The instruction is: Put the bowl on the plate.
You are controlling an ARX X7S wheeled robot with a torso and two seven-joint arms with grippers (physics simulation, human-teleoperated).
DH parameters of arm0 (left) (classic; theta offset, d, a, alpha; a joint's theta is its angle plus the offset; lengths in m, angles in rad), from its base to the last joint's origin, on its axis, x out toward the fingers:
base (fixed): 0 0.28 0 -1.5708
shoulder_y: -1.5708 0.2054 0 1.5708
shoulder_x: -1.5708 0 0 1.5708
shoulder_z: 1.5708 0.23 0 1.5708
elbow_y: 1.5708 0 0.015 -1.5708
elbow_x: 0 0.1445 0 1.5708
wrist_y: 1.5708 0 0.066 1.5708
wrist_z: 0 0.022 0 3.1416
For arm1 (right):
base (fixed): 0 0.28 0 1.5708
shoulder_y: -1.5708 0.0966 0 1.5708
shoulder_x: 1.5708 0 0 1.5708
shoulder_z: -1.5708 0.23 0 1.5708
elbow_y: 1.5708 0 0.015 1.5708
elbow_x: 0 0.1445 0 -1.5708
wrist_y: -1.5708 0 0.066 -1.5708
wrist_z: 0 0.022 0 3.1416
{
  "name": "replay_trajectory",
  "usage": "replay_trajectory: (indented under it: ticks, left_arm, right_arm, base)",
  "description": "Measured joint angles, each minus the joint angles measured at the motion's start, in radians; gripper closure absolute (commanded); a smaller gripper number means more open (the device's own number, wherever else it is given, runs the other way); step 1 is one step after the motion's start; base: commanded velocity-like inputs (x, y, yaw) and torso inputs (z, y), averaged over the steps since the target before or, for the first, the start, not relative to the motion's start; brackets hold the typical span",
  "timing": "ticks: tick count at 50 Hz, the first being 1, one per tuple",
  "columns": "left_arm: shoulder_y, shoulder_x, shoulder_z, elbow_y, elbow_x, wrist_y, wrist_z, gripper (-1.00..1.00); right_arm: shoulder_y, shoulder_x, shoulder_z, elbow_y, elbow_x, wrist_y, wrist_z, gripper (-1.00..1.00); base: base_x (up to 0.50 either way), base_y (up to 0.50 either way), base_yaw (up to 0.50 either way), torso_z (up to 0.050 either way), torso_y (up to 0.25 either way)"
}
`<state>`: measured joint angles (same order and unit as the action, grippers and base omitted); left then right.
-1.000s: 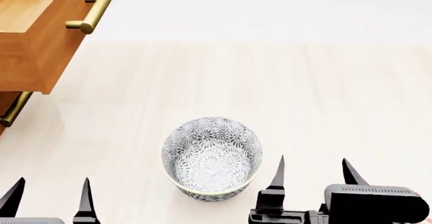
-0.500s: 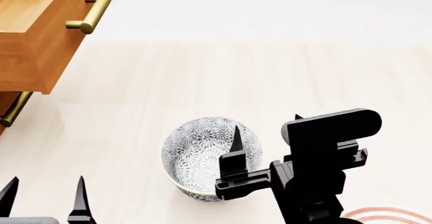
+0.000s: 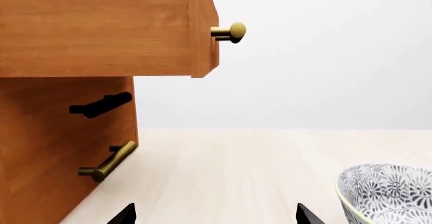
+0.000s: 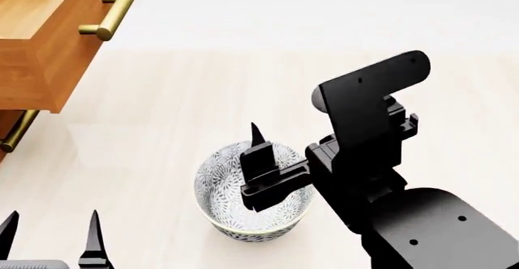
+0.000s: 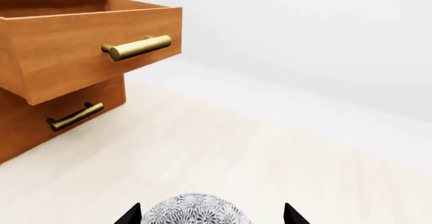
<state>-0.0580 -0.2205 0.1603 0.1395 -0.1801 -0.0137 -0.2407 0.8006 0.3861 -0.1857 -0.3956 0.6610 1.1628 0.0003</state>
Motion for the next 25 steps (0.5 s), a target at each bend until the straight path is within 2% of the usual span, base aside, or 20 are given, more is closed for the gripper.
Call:
replay_trajectory:
  ticks: [25]
  left_arm:
    - [0.0, -0.013, 0.015, 0.017, -0.002, -0.004, -0.014, -1.0]
  right_arm:
    - [0.172, 0.006, -0.119, 0.172, 0.032, 0.14, -0.081, -1.0]
  base:
    - [0.0, 0.0, 0.0, 0.0, 0.0]
